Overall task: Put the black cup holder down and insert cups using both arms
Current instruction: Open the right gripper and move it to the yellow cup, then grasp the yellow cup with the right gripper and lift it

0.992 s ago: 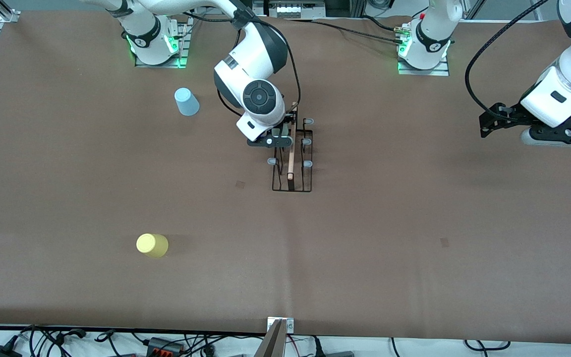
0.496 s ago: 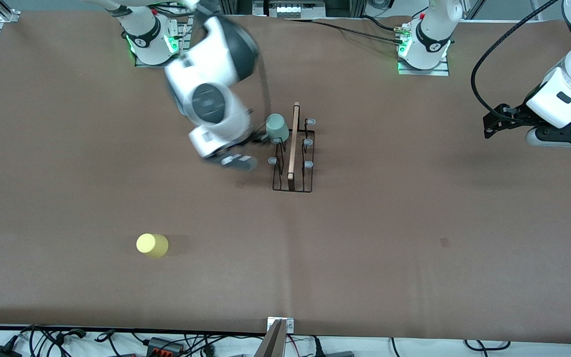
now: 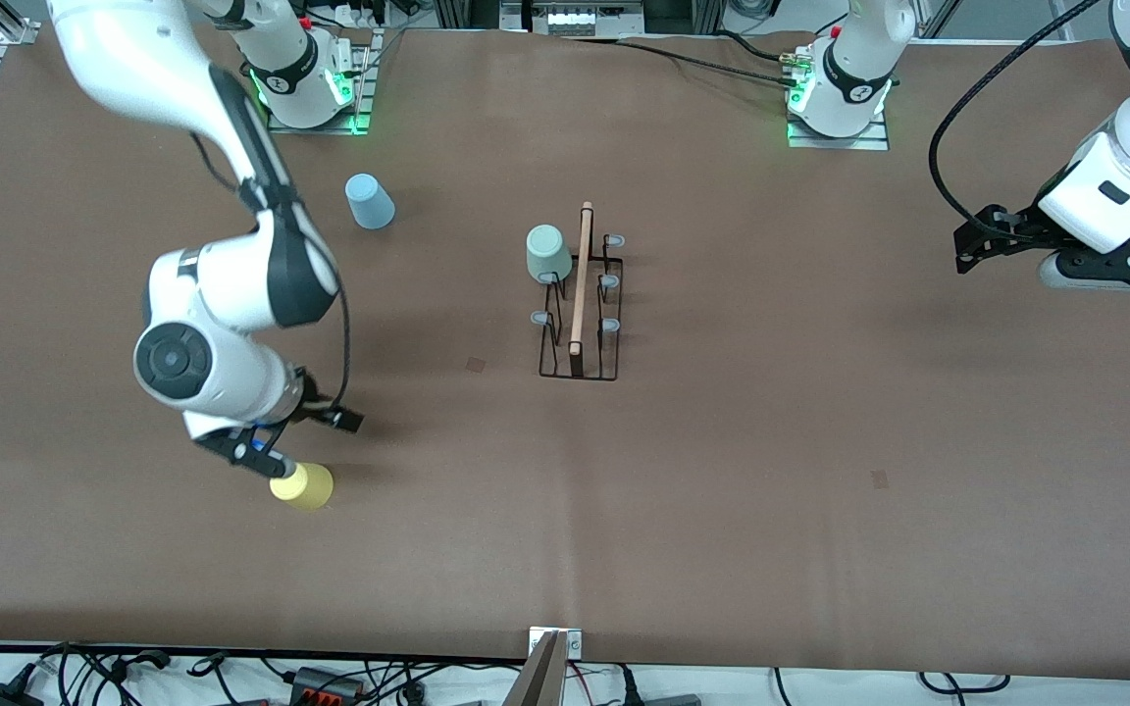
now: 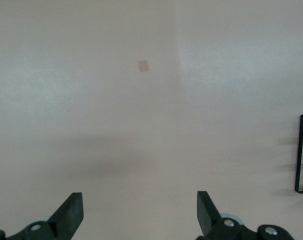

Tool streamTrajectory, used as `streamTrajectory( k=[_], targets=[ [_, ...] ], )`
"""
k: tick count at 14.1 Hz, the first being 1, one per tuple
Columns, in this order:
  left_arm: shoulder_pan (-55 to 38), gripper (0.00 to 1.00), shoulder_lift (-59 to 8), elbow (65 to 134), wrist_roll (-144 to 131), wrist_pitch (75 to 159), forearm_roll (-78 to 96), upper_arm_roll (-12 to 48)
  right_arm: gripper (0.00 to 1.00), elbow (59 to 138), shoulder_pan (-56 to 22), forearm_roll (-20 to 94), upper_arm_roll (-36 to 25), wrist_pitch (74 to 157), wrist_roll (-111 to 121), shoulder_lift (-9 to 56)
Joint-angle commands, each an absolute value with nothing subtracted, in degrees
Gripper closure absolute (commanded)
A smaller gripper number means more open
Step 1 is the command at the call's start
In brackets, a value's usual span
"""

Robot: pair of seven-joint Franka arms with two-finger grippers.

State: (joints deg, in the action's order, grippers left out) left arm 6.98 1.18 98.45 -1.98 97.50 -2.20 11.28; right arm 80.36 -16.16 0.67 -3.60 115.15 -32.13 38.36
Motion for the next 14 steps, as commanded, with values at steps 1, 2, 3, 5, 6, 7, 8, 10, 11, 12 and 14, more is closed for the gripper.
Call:
streamTrajectory(
  k=[1, 2, 3, 5, 6, 7, 8, 10, 11, 12, 14],
  targets=[
    [7.82, 0.00, 2.02, 98.70, -2.02, 97.29, -1.05, 11.87, 0.00, 76.73, -13.37, -1.76, -2.81, 123.00, -25.25, 43.58],
    [7.82, 0.00, 2.02, 98.70, -1.93, 97.38, -1.05, 11.87, 0.00, 76.73, -13.01, -1.67, -2.55, 126.61, -24.35, 44.55],
    [7.82, 0.00, 1.93, 98.61, -1.93, 97.38, -1.05, 11.87, 0.00, 76.21, -13.09, -1.84, -2.55, 129.43, -24.00, 45.87],
    [7.82, 0.00, 1.85, 98.44, -1.85, 97.38, -1.05, 11.87, 0.00, 75.15, -13.09, -1.93, -2.55, 131.57, -21.98, 47.89],
    [7.82, 0.00, 1.85, 98.44, -1.85, 97.38, -1.05, 11.87, 0.00, 75.23, -12.83, -2.02, -2.55, 131.66, -20.93, 47.99],
    [7.82, 0.00, 1.85, 98.44, -1.85, 97.38, -1.05, 11.87, 0.00, 75.23, -12.57, -2.02, -2.55, 131.57, -19.09, 47.90],
    [7.82, 0.00, 1.85, 98.44, -1.93, 97.38, -1.05, 11.87, 0.00, 75.32, -11.70, -2.02, -2.55, 131.66, -17.59, 47.90],
    [7.82, 0.00, 1.85, 98.44, -1.93, 97.38, -1.05, 11.87, 0.00, 75.50, -10.46, -1.67, -2.46, 131.83, -16.26, 48.16],
    [7.82, 0.00, 1.85, 98.44, -1.93, 97.38, -1.05, 11.87, 0.00, 75.41, -10.63, -1.76, -2.37, 131.84, -16.17, 48.51],
    [7.82, 0.00, 1.85, 98.44, -1.93, 97.38, -1.05, 11.87, 0.00, 75.32, -10.55, -1.84, -2.37, 132.01, -16.00, 48.78],
    [7.82, 0.00, 1.85, 98.44, -1.93, 97.38, -1.05, 11.87, 0.00, 75.32, -10.46, -1.76, -2.37, 132.01, -14.60, 48.78]
  ],
)
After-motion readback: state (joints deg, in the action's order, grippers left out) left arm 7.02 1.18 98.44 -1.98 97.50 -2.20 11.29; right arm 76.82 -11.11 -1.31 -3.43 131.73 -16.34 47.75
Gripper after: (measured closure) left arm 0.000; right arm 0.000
